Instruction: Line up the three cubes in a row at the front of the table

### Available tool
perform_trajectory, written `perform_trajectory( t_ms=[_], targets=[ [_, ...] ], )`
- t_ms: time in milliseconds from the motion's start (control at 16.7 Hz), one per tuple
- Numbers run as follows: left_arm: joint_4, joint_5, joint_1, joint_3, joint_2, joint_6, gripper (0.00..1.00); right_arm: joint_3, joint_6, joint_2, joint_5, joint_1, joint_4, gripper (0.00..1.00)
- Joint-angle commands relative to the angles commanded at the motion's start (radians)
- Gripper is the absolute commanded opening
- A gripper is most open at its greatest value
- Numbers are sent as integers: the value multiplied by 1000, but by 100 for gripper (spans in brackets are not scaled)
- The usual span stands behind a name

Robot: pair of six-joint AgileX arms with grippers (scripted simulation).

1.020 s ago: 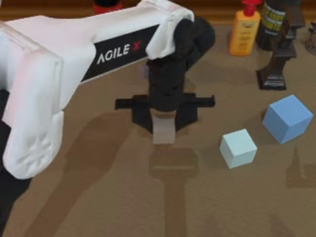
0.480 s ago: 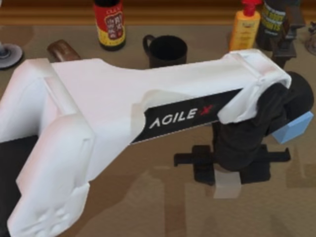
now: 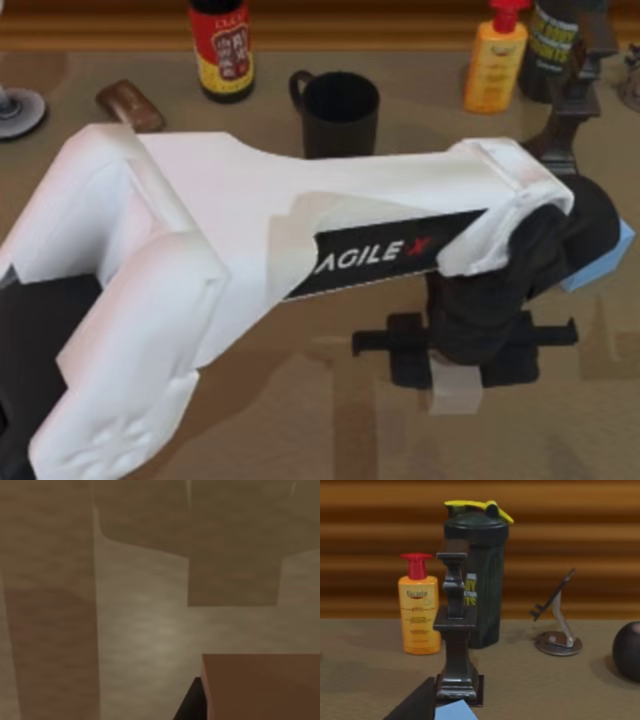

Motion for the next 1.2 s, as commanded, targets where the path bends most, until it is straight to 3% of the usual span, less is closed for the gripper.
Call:
perform_trajectory(
  t_ms=[180, 480, 1200],
  targets=[
    [105, 0, -5, -76, 25, 2, 0, 0, 0, 0, 0, 0, 0, 100],
    [125, 0, -7, -94, 33, 2, 0, 0, 0, 0, 0, 0, 0, 100],
    [125, 0, -7, -94, 33, 2, 90, 0, 0, 0, 0, 0, 0, 100]
  ],
)
